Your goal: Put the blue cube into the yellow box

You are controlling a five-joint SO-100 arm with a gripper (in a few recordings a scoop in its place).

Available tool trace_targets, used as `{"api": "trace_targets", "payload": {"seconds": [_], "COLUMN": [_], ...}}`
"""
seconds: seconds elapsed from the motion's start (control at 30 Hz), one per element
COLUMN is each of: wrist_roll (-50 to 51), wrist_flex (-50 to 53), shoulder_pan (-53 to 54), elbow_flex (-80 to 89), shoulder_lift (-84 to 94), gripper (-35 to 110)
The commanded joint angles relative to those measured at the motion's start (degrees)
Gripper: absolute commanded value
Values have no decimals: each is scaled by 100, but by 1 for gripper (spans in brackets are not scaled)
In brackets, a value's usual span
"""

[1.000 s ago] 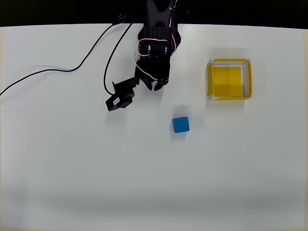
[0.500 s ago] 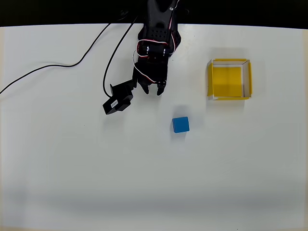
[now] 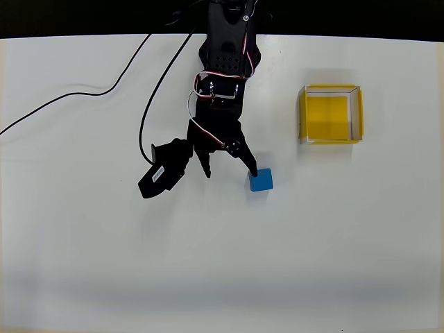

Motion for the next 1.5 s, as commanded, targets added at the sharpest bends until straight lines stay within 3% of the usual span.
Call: {"api": "trace_targets", "payload": {"seconds": [0.0, 0.5, 1.47], "wrist_roll": [53, 589, 1090], "wrist_flex": [-369, -387, -650], "shoulder_pan": [-264, -1037, -1564], "elbow_flex": [-1046, -1907, -1547], "shoulder_lift": [-448, -2162, -3410], "gripper": [51, 52, 48]}}
